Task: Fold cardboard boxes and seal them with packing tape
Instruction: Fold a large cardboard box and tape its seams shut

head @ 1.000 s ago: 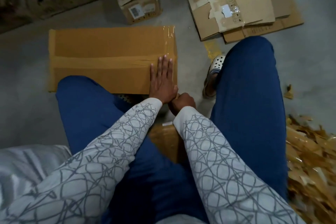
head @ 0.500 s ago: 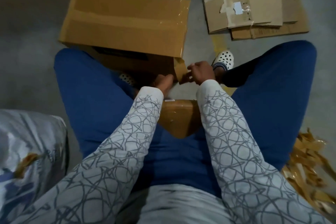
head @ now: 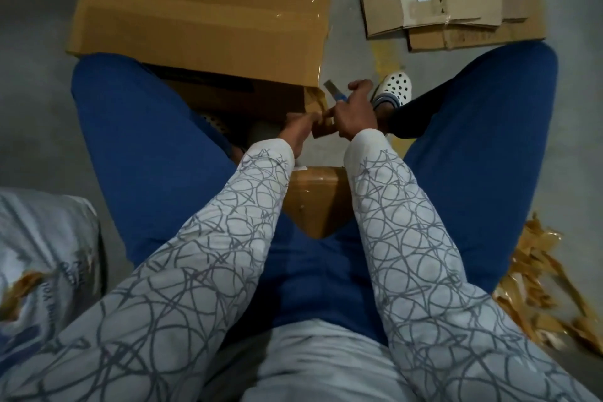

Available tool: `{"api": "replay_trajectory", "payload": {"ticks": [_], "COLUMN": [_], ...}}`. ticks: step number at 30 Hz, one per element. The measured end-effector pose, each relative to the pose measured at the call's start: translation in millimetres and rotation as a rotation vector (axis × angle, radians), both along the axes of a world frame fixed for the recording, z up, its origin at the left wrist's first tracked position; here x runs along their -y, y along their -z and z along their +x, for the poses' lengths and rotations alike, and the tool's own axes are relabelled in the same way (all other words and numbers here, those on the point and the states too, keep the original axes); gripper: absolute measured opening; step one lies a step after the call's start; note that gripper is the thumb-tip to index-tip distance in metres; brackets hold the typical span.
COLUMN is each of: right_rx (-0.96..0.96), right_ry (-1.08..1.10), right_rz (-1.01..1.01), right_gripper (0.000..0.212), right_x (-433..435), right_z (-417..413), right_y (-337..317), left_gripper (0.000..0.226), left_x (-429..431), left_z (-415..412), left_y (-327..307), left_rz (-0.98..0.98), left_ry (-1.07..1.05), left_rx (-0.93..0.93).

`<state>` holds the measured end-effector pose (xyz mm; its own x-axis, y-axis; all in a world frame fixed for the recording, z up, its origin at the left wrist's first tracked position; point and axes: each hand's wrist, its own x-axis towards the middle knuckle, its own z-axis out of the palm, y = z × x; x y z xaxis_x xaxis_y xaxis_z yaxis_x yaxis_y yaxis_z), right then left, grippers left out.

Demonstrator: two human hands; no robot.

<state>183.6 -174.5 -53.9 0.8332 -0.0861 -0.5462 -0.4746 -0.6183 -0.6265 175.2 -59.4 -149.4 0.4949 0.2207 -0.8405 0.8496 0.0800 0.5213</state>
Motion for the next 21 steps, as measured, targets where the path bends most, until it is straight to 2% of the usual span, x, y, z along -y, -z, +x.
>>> {"api": "replay_trajectory", "payload": {"ticks": [4,9,13,18,21], "right_rx": [-0.028,0.099,0.180,0.290,0.301], "right_ry": [0.029,0.032,-0.121,-0.463,-0.493], "right_rz": [-0.035,-0.029,-0.099,-0.445,-0.449], "right_gripper": [0.032,0.020,0.023,0.035,0.031], "right_x": [11.6,20.1,26.9,44.3,50.7], "right_z": [17.8,27.5,38.4,31.4,20.8], "right_y": [-0.4,-15.8,-40.4,-52.4,-42.2], "left_gripper": [0.057,0.049,0.045,0.050,0.050], "left_x": [-1.9,-4.2,-1.7,5.4,5.0], "left_z": [-7.0,-12.7,-12.1,-13.4,-10.9], "left_y": [-38.7,-53.4,-58.6,-53.0,-48.0], "left_rz": [0.030,0.098,0.135,0.097,0.139], "left_ry": [0.019,0.096,0.123,0.126,0.118], "left_rx": [0.000,0.036,0.051,0.023,0.049]}}
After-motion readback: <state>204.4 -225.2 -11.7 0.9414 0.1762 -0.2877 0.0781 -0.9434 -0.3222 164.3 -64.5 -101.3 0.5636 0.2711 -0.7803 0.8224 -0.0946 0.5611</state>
